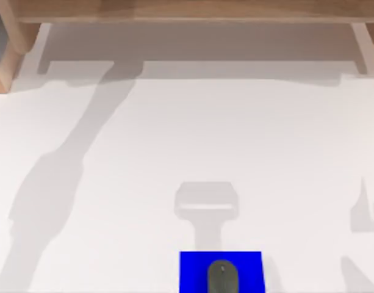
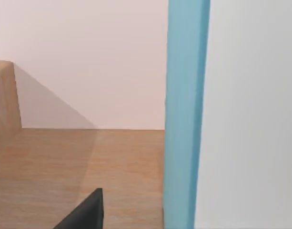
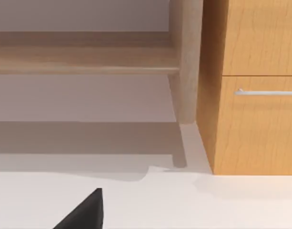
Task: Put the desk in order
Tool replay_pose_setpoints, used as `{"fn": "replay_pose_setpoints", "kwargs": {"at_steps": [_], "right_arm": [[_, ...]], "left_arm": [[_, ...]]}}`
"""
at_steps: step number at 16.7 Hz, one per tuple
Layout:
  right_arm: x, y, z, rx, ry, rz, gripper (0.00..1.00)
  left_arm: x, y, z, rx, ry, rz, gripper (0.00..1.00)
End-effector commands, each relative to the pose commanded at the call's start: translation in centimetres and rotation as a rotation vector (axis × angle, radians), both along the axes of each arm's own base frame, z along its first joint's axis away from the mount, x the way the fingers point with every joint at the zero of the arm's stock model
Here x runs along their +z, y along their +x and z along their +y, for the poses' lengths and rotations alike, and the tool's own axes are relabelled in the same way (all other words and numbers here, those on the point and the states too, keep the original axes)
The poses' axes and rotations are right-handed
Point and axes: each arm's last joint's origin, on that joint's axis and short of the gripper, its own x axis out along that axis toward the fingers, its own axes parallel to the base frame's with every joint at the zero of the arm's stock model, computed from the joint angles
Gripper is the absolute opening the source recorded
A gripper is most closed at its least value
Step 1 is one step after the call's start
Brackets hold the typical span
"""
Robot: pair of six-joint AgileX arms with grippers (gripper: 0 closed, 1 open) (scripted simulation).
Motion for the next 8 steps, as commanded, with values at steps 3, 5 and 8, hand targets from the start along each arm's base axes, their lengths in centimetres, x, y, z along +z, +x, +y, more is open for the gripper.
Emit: {"fn": "replay_pose_setpoints", "kwargs": {"at_steps": [3,5,8], "right_arm": [[0.00,0.00,0.00,0.000,0.000,0.000,1.00],[0.00,0.00,0.00,0.000,0.000,0.000,1.00],[0.00,0.00,0.00,0.000,0.000,0.000,1.00]], "left_arm": [[-0.01,0.92,-0.06,0.000,0.000,0.000,1.00],[-0.04,0.99,-0.06,0.000,0.000,0.001,1.00],[-0.04,0.99,-0.06,0.000,0.000,0.001,0.92]]}}
